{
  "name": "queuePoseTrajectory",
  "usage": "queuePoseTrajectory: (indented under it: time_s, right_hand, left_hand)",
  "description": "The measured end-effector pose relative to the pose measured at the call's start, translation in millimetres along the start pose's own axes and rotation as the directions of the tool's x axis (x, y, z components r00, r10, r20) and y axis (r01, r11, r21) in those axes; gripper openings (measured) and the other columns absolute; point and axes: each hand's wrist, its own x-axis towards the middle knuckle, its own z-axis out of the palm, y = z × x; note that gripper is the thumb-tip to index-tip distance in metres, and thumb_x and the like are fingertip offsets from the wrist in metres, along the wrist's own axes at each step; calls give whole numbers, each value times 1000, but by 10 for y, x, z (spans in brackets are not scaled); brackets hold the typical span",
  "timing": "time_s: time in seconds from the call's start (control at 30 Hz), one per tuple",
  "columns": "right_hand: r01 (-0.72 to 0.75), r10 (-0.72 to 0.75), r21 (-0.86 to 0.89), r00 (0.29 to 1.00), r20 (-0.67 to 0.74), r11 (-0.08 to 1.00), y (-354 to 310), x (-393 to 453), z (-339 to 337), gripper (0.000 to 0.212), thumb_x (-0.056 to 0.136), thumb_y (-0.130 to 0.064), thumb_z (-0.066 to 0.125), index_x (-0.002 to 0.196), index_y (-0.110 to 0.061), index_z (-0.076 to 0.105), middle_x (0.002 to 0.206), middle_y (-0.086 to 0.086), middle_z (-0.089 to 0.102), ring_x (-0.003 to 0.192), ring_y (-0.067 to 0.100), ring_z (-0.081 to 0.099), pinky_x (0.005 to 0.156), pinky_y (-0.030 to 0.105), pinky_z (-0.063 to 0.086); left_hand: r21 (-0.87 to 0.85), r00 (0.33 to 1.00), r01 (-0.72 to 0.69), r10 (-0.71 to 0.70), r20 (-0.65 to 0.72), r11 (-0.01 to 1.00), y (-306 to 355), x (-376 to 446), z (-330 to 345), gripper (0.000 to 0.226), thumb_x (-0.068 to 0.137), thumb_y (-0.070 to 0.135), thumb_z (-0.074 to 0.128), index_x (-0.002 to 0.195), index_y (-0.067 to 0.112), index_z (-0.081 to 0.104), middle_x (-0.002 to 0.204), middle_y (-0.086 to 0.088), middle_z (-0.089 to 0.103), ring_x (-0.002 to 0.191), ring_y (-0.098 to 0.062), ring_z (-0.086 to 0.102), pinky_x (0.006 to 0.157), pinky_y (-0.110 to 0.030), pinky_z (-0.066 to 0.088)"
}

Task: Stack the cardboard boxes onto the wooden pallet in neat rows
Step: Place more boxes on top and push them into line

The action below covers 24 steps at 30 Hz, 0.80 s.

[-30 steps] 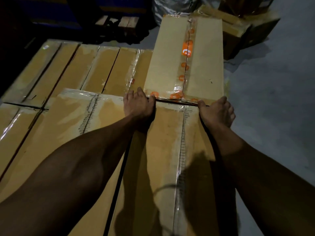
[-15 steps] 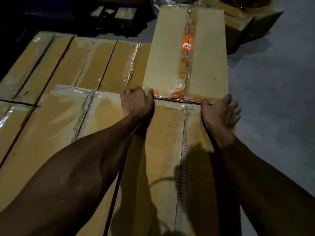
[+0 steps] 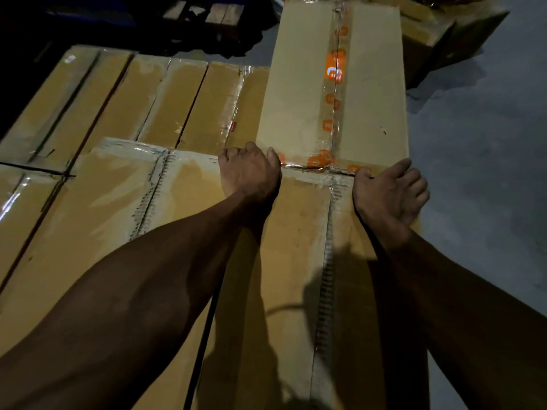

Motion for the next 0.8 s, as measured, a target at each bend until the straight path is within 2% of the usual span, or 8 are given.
queuePoseTrajectory:
  time_s: [0.07, 0.13, 0.23, 0.37, 0.5, 0.63, 0.73, 0.8]
  right_hand:
    - [29, -29, -29, 999, 24, 999, -7, -35, -22, 79, 95, -52, 34, 155, -1, 21, 159, 23, 24, 147, 37, 20, 121, 49, 11]
    - [107, -106, -26, 992, 64, 994, 8, -114, -47, 73, 101, -51, 27, 158, -7, 18, 165, 19, 12, 153, 33, 8, 123, 48, 2]
    - [226, -225, 13, 964, 140, 974, 68, -419, -111, 67, 103, -50, 23, 159, -15, 13, 167, 15, 4, 154, 31, -1, 123, 47, -4]
    - [306, -320, 94, 912, 257, 947, 153, -1074, -269, 66, 103, -45, 29, 160, -17, 10, 168, 13, -3, 154, 29, -5, 124, 47, -2]
    - [355, -382, 140, 840, 385, 924, 233, -1916, -508, 64, 102, -42, 36, 158, -16, 17, 168, 11, 4, 154, 30, 2, 123, 46, 3]
    - [405, -449, 199, 763, 465, 893, 354, -2844, -800, 56, 102, -40, 40, 152, -17, 34, 163, 9, 25, 151, 26, 18, 122, 42, 13]
    - [465, -531, 265, 675, 512, 845, 482, -3608, -1054, 55, 100, -41, 43, 149, -16, 40, 157, 6, 37, 146, 24, 27, 120, 39, 17]
    - [543, -607, 294, 592, 531, 787, 582, -4121, -1187, 56, 98, -41, 46, 147, -15, 44, 152, 6, 43, 142, 24, 33, 118, 38, 21]
  left_hand:
    - [-53, 998, -57, 58, 2, 997, -37, -3, 12, 56, 102, 47, 24, 125, 5, 53, 126, -18, 60, 123, -32, 50, 110, -45, 31]
    - [-105, 984, -176, 175, -23, 979, -116, -38, 40, 62, 102, 49, 21, 142, 5, 38, 145, -17, 45, 137, -31, 38, 116, -46, 28]
    - [-45, 914, -396, 399, 70, 917, -306, -260, 14, 66, 104, 49, 12, 157, 9, 15, 165, -12, 15, 152, -28, 9, 124, -44, 10]
    - [-90, 897, -391, 401, 183, 916, -573, -895, -115, 65, 106, 46, 18, 158, 10, 4, 167, -9, -1, 153, -24, -6, 123, -39, -1]
    - [-112, 897, -322, 341, 280, 940, -906, -1723, -283, 65, 105, 44, 27, 158, 11, 9, 167, -7, 3, 153, -24, -3, 123, -38, 3]
    - [-178, 890, -244, 293, 349, 953, -1328, -2661, -535, 67, 102, 40, 40, 157, 10, 18, 166, -8, 9, 152, -27, 11, 122, -36, 13]
    - [-293, 918, -63, 171, 358, 954, -1778, -3465, -711, 56, 97, 36, 46, 145, 8, 40, 156, -15, 34, 142, -31, 33, 115, -36, 28]
    - [-310, 940, 14, 93, 329, 951, -2092, -4043, -801, 51, 91, 38, 41, 126, 4, 56, 136, -19, 54, 125, -36, 51, 104, -38, 42]
